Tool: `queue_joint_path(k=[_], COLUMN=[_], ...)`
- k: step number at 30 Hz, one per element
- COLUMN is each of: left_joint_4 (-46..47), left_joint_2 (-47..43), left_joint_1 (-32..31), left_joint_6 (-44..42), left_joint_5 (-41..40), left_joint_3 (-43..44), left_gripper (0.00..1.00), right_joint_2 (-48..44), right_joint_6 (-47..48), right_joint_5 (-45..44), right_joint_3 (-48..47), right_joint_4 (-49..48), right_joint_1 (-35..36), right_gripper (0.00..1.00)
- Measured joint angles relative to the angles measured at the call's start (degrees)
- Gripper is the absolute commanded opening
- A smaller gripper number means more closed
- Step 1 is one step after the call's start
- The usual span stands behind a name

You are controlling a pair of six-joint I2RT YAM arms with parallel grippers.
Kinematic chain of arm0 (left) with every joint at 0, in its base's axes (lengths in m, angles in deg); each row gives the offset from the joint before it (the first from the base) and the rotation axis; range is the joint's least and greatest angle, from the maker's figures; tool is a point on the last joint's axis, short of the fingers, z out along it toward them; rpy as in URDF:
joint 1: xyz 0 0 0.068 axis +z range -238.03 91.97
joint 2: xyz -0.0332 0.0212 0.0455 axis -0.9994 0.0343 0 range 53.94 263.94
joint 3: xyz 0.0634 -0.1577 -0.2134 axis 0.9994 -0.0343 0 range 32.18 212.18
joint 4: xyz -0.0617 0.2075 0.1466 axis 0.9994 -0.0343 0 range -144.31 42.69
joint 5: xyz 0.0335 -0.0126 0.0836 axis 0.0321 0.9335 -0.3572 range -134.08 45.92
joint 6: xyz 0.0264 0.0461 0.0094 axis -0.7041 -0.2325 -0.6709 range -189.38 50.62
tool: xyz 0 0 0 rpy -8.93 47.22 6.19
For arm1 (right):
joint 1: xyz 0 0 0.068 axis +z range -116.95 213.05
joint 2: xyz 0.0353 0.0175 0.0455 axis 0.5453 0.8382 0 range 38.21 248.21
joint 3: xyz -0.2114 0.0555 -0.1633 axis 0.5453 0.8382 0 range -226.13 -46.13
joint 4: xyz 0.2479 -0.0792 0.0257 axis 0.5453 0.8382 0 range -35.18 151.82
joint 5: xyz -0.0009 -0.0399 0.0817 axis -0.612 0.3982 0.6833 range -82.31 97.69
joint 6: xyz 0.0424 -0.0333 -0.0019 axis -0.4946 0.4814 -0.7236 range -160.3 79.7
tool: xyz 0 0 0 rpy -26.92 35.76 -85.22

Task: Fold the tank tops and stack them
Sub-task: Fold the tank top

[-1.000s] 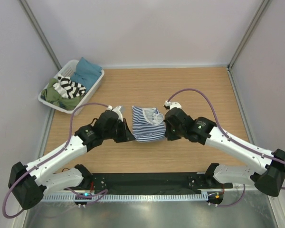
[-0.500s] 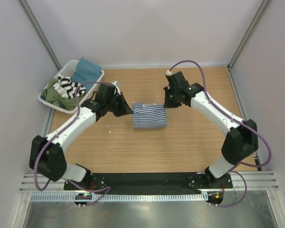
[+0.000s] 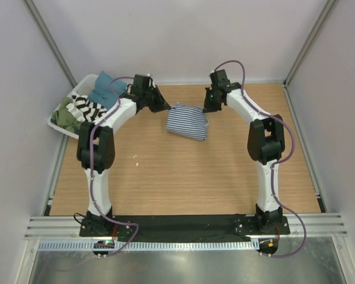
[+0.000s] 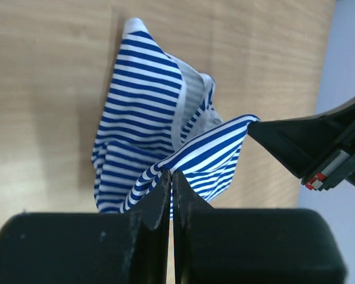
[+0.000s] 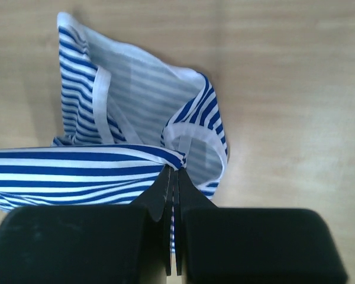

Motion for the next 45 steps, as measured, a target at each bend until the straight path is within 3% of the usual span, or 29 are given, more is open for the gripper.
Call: queue_joint_path(k=[3, 10, 14, 18, 23, 28, 33, 34, 36, 40, 45], left_joint_4=[0.3, 0.5, 0.6, 1.6, 9.2, 15.1, 20.2, 22.0, 22.6, 22.1, 19.0], left_joint_2=[10.6, 33.1, 38.0, 37.8, 28.2, 12.9, -1.8, -8.3, -14.5, -28.0, -39.3], left_joint_1=[1.1, 1.5, 1.2, 0.7, 0.1, -1.4, -3.1, -3.6, -4.2, -7.5, -13.7], left_joint_6=[0.5, 2.3, 3.9, 4.0, 4.8, 4.7, 4.7, 4.7, 4.7, 4.7, 4.5], left_joint_5=[1.2, 5.7, 8.7, 8.9, 8.5, 5.8, 2.3, 0.9, -0.3, -3.3, -6.6], left_joint_3=[11.0, 31.8, 36.4, 35.5, 17.4, -7.0, -27.7, -36.3, -42.8, -52.2, -53.4], left_gripper=[0.00, 0.00, 0.00, 0.00, 0.00, 0.00, 0.00, 0.00, 0.00, 0.00, 0.00], right_joint_2=[7.1, 11.8, 13.7, 13.1, 11.4, 6.4, -3.8, -9.1, -14.6, -25.1, -34.5], right_joint_6=[-0.7, -2.3, -3.0, -4.1, -4.1, -3.7, -3.1, -3.1, -3.4, -4.8, -5.9], right_joint_5=[-0.2, -1.0, -1.5, -0.5, 1.5, 3.0, 2.6, 2.3, 2.1, 1.9, 0.3], right_joint_3=[-8.0, -9.1, -9.0, -4.7, -0.9, 7.9, 23.6, 31.1, 38.4, 49.9, 54.6], right_joint_4=[-0.7, -2.2, -2.7, -7.1, -10.6, -14.2, -16.9, -17.3, -18.4, -18.1, -16.5], right_joint_1=[-1.8, -4.5, -5.0, -5.1, -5.2, -3.4, 1.0, 3.3, 5.7, 9.5, 10.1], right_gripper=[0.01, 0.01, 0.01, 0.01, 0.01, 0.01, 0.01, 0.01, 0.01, 0.01, 0.01])
